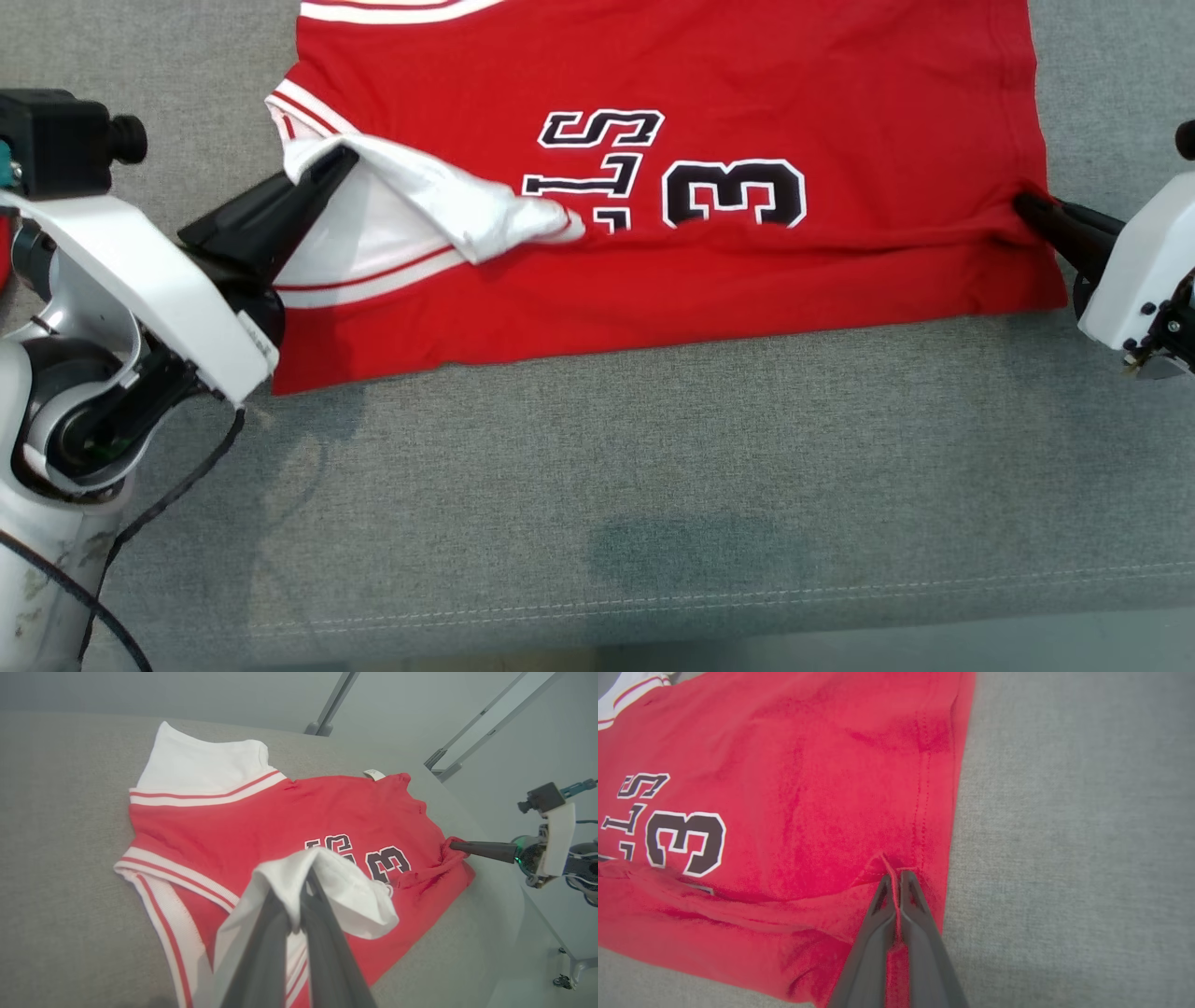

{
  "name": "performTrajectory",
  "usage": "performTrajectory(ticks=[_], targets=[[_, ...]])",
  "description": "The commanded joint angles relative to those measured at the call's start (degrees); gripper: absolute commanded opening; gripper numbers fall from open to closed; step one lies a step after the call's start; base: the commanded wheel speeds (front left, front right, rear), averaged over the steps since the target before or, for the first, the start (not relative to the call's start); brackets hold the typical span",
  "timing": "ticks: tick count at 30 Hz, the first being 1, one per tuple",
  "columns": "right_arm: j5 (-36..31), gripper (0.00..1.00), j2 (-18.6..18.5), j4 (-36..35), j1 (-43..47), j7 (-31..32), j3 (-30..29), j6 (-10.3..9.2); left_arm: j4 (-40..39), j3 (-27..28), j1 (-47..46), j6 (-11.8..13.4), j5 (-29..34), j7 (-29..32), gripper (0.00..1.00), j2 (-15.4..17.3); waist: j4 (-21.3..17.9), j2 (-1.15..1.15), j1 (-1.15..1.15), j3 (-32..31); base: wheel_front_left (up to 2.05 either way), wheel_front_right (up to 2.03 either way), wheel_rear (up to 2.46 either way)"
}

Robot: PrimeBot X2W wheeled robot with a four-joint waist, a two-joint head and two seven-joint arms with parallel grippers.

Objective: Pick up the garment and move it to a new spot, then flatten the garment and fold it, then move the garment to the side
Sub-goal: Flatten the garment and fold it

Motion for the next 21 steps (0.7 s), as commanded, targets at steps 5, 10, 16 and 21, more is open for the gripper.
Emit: performTrajectory(ticks=[5,10,16,21], targets=[[2.54,1.00,0.53,0.76,0.48,-4.21,1.72,0.24,4.11,2.07,-3.31,-0.41,0.97,-6.19,1.00,0.09,0.02,0.00,0.00,0.27,0.00,0.00,0.00],[3.14,1.00,-1.06,-3.12,6.29,-13.41,2.54,0.24,4.91,-0.07,1.53,-0.42,1.87,-10.58,1.00,0.34,0.58,0.00,0.00,-0.55,0.00,0.00,0.00],[-8.07,1.00,1.07,-6.52,15.35,-33.39,-2.88,0.24,3.46,-1.94,9.71,2.19,8.33,-15.21,1.00,1.35,0.76,0.00,0.00,-2.64,0.00,0.00,0.00],[-14.51,1.00,5.93,-6.74,20.10,-40.04,-6.72,0.24,2.93,-2.71,13.35,4.84,11.24,-17.83,1.00,0.57,0.91,0.00,0.00,-4.29,0.00,0.00,0.00]])
